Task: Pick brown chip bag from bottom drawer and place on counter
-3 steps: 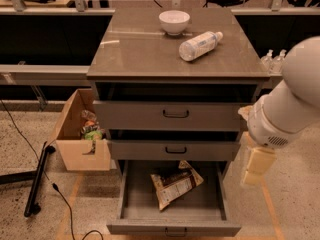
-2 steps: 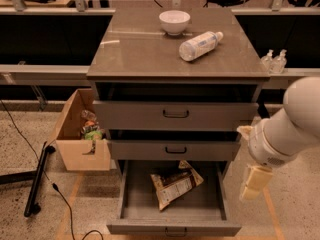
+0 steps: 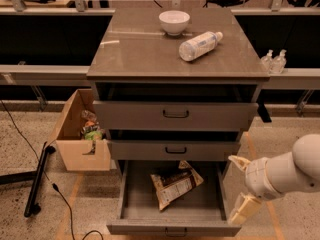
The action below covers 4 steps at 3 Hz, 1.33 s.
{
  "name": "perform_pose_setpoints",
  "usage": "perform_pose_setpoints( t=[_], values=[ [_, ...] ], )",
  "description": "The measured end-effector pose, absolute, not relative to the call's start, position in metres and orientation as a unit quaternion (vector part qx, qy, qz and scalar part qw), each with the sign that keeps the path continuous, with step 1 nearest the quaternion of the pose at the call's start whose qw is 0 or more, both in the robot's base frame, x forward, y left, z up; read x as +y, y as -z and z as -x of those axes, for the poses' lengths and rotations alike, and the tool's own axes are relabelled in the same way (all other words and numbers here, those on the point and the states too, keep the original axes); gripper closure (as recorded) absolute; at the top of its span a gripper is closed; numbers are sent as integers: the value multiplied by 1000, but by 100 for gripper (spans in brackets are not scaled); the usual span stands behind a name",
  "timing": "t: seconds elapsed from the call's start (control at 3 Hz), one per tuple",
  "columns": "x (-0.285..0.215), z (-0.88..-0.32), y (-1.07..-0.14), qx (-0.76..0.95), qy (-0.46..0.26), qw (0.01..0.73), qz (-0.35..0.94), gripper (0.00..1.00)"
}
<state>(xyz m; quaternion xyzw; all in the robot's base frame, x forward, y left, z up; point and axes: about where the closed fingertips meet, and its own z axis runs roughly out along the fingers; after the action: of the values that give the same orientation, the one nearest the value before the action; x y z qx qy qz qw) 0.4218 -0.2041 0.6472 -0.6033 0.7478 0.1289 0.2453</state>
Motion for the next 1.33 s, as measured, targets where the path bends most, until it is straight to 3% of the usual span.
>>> perform_pose_setpoints(
  t=[1.33],
  values=[
    [-214,-438,-561,782,-91,290,543,0]
  ],
)
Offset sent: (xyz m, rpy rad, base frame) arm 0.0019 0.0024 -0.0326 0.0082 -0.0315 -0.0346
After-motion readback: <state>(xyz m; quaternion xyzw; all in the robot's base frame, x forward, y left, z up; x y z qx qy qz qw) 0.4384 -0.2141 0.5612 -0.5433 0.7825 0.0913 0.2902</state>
